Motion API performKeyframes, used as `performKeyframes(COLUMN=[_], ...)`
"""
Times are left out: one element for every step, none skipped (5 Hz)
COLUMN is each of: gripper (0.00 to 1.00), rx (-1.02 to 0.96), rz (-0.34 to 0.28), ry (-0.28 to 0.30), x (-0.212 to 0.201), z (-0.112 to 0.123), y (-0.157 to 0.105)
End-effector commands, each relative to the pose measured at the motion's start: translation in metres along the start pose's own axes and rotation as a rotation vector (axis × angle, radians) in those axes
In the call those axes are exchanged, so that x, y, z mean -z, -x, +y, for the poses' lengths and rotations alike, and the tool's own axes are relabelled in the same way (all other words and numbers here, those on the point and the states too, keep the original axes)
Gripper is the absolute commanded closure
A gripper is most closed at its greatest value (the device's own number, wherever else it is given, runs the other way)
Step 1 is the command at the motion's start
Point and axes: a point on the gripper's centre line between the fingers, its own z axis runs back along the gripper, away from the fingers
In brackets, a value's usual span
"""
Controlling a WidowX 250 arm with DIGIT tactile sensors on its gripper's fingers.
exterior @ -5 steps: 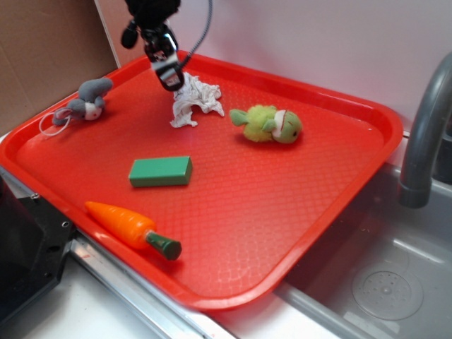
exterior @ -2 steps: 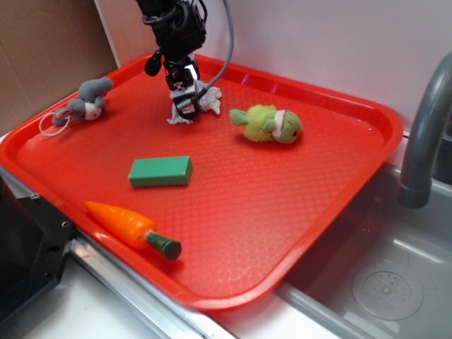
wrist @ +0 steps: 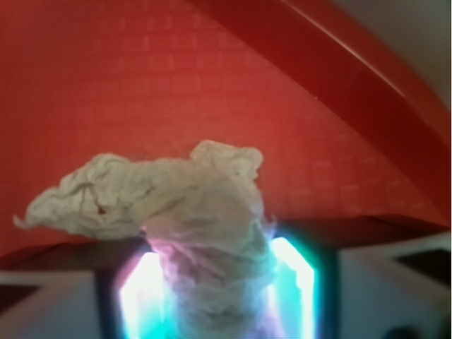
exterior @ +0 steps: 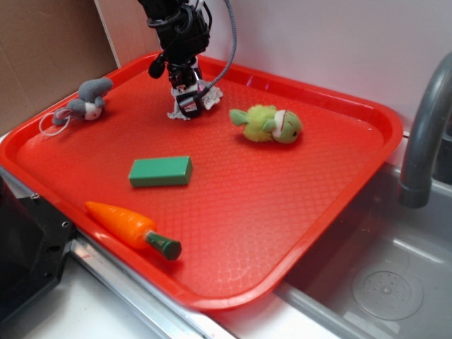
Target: Grab the white paper.
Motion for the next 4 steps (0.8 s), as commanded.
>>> performKeyframes(gripper=[1.00, 1.00, 1.00, 1.00], rx=[-0.051, -0.149, -0.338, -0.526], rz=[0.072, 0.104, 0.147, 0.133], ry=[-0.083, -0.130, -0.175, -0.087], x=[-0.009, -0.029, -0.063, -0.098], z=[0.008, 0.005, -0.009, -0.028], y=[-0.007, -0.006, -0.005, -0.005])
